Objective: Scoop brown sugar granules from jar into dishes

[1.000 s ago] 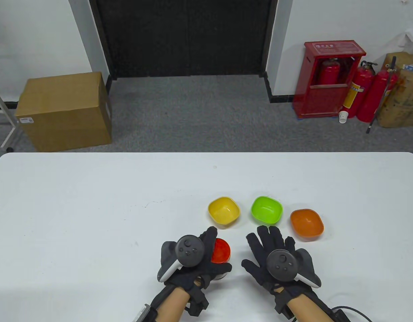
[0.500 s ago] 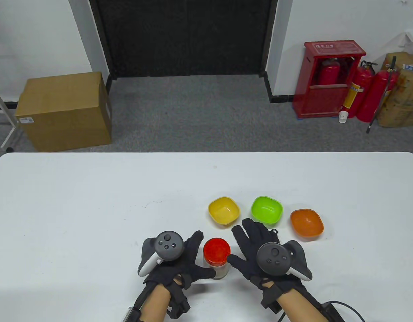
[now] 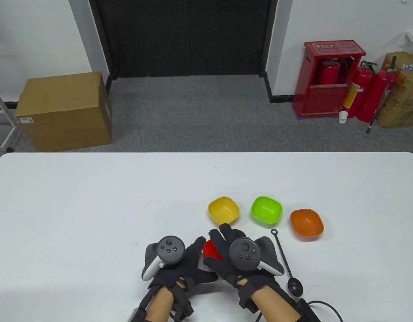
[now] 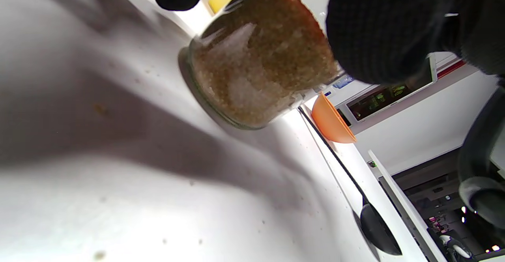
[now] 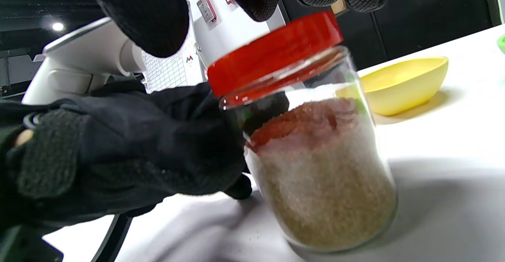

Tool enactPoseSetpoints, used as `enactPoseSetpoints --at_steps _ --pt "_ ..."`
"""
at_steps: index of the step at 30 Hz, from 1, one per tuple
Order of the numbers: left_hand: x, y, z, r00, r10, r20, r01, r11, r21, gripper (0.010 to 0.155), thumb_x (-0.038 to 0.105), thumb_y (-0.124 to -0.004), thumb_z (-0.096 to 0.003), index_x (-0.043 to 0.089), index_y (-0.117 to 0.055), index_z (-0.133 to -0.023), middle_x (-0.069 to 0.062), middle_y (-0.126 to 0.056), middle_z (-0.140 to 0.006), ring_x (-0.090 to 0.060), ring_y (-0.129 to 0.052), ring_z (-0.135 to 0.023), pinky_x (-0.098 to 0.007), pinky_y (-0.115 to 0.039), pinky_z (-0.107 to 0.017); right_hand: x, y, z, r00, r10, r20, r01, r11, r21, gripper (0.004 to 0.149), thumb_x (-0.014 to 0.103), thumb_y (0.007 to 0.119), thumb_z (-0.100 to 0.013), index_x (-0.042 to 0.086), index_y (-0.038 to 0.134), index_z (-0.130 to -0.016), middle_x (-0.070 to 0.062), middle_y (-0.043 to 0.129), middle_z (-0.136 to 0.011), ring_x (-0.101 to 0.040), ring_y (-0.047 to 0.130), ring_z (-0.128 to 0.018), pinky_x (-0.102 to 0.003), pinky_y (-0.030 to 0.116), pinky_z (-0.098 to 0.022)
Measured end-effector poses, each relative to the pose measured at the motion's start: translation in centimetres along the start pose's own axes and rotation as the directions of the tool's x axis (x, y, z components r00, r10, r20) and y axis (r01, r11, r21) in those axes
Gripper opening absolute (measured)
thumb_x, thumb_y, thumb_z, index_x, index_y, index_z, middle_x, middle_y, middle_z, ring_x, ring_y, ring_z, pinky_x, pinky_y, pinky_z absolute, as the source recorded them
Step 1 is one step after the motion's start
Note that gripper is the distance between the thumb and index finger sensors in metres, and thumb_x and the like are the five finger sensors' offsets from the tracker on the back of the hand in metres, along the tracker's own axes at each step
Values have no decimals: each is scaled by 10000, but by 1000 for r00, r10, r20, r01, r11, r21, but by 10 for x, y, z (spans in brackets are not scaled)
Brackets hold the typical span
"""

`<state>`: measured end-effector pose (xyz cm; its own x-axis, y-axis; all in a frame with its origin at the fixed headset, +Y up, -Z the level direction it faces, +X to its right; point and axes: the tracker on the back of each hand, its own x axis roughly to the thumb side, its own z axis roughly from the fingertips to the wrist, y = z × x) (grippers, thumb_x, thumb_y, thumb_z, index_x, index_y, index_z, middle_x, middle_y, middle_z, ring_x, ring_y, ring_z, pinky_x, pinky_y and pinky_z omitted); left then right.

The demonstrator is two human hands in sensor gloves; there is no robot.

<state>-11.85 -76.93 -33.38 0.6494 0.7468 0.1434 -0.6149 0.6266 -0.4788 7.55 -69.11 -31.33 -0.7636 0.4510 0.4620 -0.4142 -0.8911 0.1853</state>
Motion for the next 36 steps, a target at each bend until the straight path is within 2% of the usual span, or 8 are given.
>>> enactPoseSetpoints --at_steps 8,13,17,21,24,30,36 --pt "2 -8 -3 1000 23 11 -23 999 25 1104 595 -947 -404 191 -232 -1141 -79 -418 -1217 -357 -656 -1109 -612 -528 -784 3 10 -2 999 51 -6 -51 998 -20 762 492 816 -548 43 564 -1110 -367 515 -1123 -575 633 -785 -722 621 -496" --pt "3 -9 -3 999 40 1 -40 999 36 1103 620 -933 -396 190 -241 -1140 -74 -432 -1212 -353 -660 -1104 -595 -529 -787 5 14 -3 997 77 -31 -79 996 -40 782 509 823 -540 40 561 -1108 -370 530 -1111 -565 654 -754 -701 648 -469" --pt "4 -10 -5 999 32 -10 -32 998 46 1133 658 -925 -352 197 -250 -1137 -60 -448 -1207 -347 -665 -1101 -591 -528 -786 7 18 -5 991 112 -72 -114 993 -31 832 560 822 -526 61 527 -1123 -378 503 -1114 -554 654 -749 -691 658 -462" --pt "4 -10 -6 999 29 -23 -27 997 68 1097 644 -934 -357 210 -290 -1131 -41 -493 -1192 -326 -695 -1087 -577 -545 -779 6 19 -5 989 113 -99 -120 991 -65 823 563 825 -522 81 534 -1122 -386 530 -1071 -538 688 -702 -680 676 -442" --pt "4 -10 -6 999 31 -24 -30 997 77 1095 641 -948 -363 212 -302 -1136 -40 -519 -1183 -327 -714 -1074 -574 -560 -772 7 21 -5 991 115 -74 -122 988 -94 801 532 833 -526 56 556 -1107 -402 555 -1043 -553 691 -683 -684 678 -439" --pt "4 -10 -7 999 34 -20 -32 997 76 1095 630 -956 -368 201 -305 -1137 -46 -521 -1182 -337 -713 -1072 -580 -560 -771 -2 20 -6 1000 13 0 -12 998 -58 762 470 850 -534 65 557 -1110 -366 523 -1097 -582 621 -757 -726 623 -497" --pt "4 -10 -7 999 35 -18 -33 997 74 1094 629 -955 -367 207 -304 -1137 -45 -520 -1183 -334 -713 -1073 -575 -560 -771 -11 15 -7 977 -195 83 183 974 130 673 310 825 -571 117 518 -1137 -271 334 -1229 -622 353 -963 -822 423 -590"
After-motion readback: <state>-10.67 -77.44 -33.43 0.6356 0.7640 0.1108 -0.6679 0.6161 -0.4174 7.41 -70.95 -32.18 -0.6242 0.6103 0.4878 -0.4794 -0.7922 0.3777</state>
